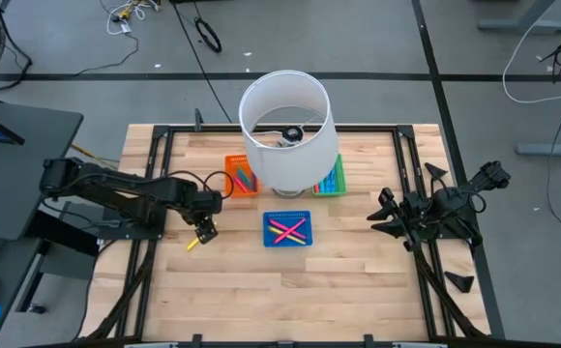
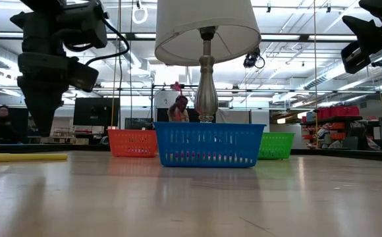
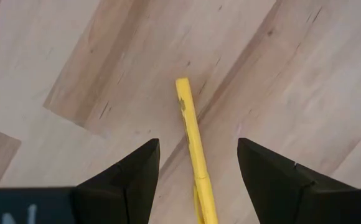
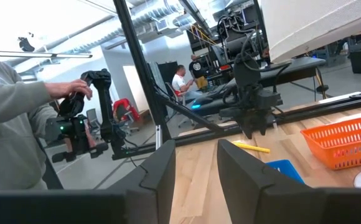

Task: Pick & Place Markers
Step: Put the yellow pen into the blue bin

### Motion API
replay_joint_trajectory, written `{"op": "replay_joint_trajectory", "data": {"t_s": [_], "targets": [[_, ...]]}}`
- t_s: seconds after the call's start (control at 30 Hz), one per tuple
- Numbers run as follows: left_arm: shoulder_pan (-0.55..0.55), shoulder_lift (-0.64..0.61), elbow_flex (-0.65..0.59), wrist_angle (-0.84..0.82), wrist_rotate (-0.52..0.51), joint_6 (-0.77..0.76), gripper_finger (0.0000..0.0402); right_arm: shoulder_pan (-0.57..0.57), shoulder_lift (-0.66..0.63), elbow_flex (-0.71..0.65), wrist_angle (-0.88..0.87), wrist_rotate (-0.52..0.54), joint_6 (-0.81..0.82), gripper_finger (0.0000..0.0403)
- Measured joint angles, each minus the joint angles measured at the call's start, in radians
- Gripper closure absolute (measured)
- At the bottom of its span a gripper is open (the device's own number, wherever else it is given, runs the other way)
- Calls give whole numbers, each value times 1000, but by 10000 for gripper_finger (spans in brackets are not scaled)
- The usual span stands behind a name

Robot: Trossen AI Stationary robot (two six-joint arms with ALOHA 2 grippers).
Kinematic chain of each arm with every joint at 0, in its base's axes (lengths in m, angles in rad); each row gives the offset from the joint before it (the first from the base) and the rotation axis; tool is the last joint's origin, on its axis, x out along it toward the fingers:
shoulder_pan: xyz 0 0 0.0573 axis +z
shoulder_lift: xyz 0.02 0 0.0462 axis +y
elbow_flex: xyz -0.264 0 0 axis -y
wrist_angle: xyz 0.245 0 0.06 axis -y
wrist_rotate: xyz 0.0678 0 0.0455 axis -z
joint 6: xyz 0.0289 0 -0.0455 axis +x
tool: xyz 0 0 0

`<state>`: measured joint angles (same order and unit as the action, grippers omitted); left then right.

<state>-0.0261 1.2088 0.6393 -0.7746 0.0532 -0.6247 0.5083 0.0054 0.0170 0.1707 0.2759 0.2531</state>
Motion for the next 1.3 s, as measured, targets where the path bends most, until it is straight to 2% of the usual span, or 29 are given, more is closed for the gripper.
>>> {"op": "replay_joint_trajectory", "data": {"t_s": [0.17,0.37,0.53,0.8,1.0,1.13,1.3], "targets": [[0,1,-2,2,-1,0,179,0,0,0,0,0,0,284],[-2,2,-60,51,3,-22,179,0,0,0,0,0,0,284],[-42,4,-91,113,-27,-54,179,0,0,0,0,0,0,284],[-126,113,-91,133,-97,-124,179,0,0,0,-1,0,0,284],[-135,132,-89,146,-100,-131,181,0,0,0,0,0,0,284],[-134,132,-90,147,-85,-132,206,0,0,0,0,0,0,284],[-134,133,-90,152,-71,-146,272,0,0,0,0,0,0,284]]}}
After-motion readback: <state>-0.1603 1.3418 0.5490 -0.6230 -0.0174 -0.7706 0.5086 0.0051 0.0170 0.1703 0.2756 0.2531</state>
